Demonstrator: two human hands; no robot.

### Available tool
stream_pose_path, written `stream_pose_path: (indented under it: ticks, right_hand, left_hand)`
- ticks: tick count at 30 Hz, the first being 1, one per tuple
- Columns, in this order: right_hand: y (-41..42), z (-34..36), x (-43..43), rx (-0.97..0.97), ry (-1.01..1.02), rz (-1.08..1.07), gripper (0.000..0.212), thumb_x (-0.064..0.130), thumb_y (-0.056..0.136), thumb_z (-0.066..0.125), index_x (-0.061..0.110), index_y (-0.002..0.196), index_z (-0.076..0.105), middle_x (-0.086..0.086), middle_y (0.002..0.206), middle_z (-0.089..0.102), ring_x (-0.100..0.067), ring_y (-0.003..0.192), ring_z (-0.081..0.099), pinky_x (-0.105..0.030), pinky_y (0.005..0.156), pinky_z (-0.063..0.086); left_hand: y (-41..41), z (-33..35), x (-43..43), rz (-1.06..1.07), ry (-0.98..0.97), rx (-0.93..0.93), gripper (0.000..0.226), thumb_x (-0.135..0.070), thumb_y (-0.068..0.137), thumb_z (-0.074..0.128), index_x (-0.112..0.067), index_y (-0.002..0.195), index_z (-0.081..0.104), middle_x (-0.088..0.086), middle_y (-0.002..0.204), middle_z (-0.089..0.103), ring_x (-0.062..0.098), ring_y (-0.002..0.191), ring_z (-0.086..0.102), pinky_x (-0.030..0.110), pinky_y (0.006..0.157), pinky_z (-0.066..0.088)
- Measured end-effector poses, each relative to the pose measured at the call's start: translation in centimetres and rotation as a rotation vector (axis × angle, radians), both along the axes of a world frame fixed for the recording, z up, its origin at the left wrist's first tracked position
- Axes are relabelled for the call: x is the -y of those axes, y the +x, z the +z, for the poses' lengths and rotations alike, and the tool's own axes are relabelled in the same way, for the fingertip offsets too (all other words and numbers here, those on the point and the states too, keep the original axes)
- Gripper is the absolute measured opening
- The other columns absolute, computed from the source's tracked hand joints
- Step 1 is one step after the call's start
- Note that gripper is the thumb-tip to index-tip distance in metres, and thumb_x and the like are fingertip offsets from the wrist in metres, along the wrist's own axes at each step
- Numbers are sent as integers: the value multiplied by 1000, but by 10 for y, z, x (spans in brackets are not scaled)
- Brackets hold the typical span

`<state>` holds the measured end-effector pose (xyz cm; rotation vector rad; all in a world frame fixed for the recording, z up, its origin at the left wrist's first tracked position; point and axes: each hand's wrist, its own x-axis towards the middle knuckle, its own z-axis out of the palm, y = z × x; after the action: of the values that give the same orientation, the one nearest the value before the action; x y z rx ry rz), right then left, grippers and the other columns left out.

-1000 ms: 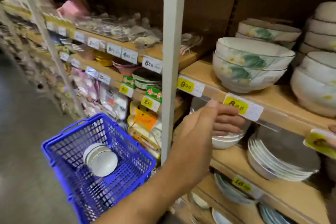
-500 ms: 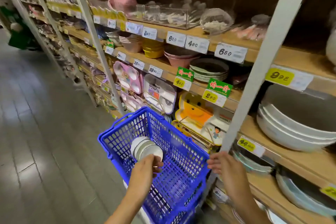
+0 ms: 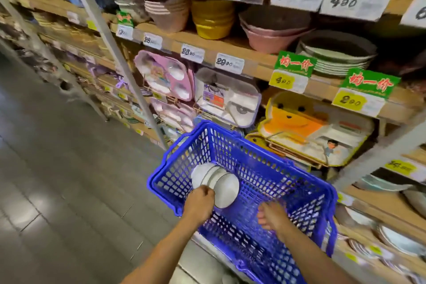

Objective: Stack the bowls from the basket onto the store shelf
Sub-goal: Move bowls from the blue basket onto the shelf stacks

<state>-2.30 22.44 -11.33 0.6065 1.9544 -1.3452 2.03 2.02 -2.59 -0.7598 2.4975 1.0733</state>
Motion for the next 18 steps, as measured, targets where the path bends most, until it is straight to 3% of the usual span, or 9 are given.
stream_pose_path:
  ticks: [4,7,9,11,13,15,17,18]
  right_hand:
    - [-12,-38,26,148,14,-122,21,15,98,43,11,79,51,-10,67,48,-19,53,43,-24,52,29]
    - [-15,-62,42,224,-12,-166,32,21,100,44,-3,114,60,-24,86,61,-19,55,47,-23,52,31]
    - [-17,-72,53,247,-7,-194,38,22,100,44,-6,123,57,-25,89,63,-19,55,47,-22,49,31]
    - [-21,-78,61,227,31,-224,34,22,99,44,-3,118,59,-20,93,62,-23,63,52,-27,55,37]
    - [-24,-88,67,225,95,-168,25,20,99,42,6,98,62,-17,95,61,-22,72,48,-30,61,37]
    - [-26,-98,73,239,99,-169,27,18,99,42,20,72,49,-3,79,50,-16,66,42,-25,61,35]
    - [-30,-109,81,263,104,-182,32,17,99,43,23,67,41,1,77,46,-7,62,38,-14,57,34]
    - [-33,-113,87,280,109,-178,28,17,99,42,21,71,46,-3,84,51,-8,64,40,-12,56,34]
  left_hand:
    - [-19,-26,15,-125,-32,90,25,-20,96,42,-2,96,59,22,101,68,36,96,62,32,71,40]
    - [-38,-40,24,-214,-59,165,25,-21,95,44,-4,104,59,20,106,67,36,100,61,31,70,37]
    - [-54,-50,29,-248,-59,189,30,-20,95,48,-4,118,58,19,114,66,35,108,60,31,75,40]
    - [-69,-61,31,-273,-41,210,35,-21,94,50,-5,126,54,18,118,65,34,108,60,29,77,41]
    - [-79,-75,29,-326,8,241,39,-23,94,51,-8,130,51,16,123,63,33,107,60,28,80,42]
    - [-88,-92,26,-396,43,270,45,-22,94,51,-7,136,45,17,127,60,35,110,59,30,83,43]
    - [-97,-111,23,-454,28,266,47,-19,93,52,-7,138,42,19,126,60,37,110,58,33,85,45]
    - [-102,-121,21,-475,22,246,52,-17,92,53,-7,141,37,19,130,57,38,111,57,35,88,45]
